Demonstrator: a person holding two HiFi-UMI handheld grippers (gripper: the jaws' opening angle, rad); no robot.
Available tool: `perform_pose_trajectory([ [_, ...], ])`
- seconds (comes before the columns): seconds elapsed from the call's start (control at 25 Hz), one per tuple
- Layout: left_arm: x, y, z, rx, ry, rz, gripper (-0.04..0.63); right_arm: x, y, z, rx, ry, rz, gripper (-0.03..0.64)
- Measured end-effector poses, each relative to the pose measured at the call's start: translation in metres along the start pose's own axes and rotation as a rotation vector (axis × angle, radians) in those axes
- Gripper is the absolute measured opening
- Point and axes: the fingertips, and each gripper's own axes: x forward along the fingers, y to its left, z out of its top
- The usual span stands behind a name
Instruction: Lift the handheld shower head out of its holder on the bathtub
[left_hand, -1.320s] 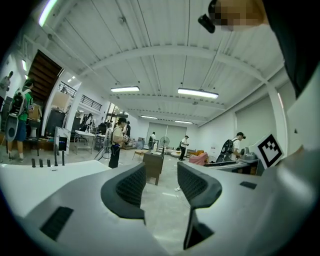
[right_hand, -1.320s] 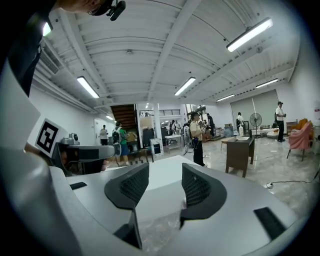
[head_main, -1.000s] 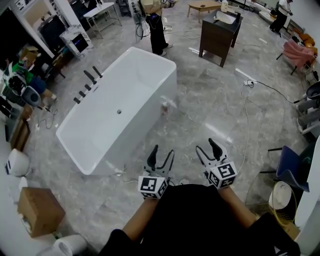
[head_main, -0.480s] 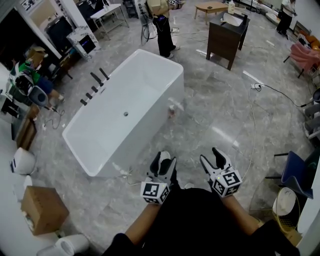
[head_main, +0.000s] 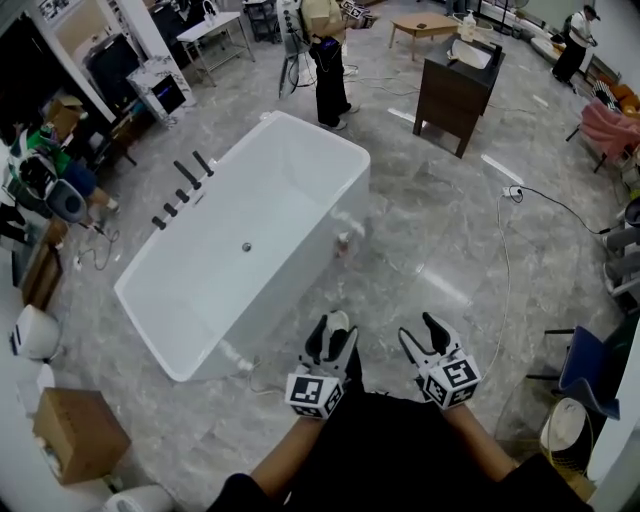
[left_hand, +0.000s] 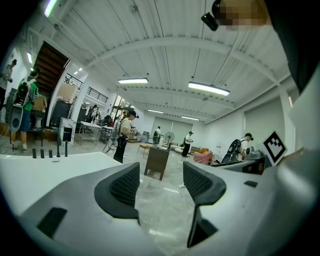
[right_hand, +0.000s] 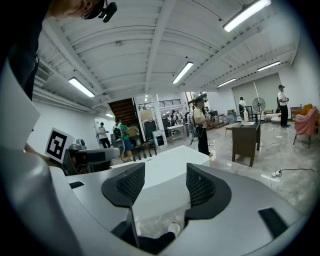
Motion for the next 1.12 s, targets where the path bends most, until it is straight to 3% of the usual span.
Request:
perform_pose_trajectory([
  [0.44, 0.127, 0.133, 0.051, -0.028, -0.031, 0.014, 0.255, 0.171, -0.045, 0.077, -0.088, 0.044, 0.012, 0.227],
  [0.72, 0.176, 0.207, 0.081, -0.046, -0.038, 0.043, 0.256, 0.27, -0.052, 0.124, -0.126, 0.055, 0.049, 0.227],
  [1.12, 0.219, 0.279, 0.11, -0.064, -0.045, 0.05, 0.256, 0.358, -0.057, 0.157, -0.163, 0.094, 0.055, 0.227],
])
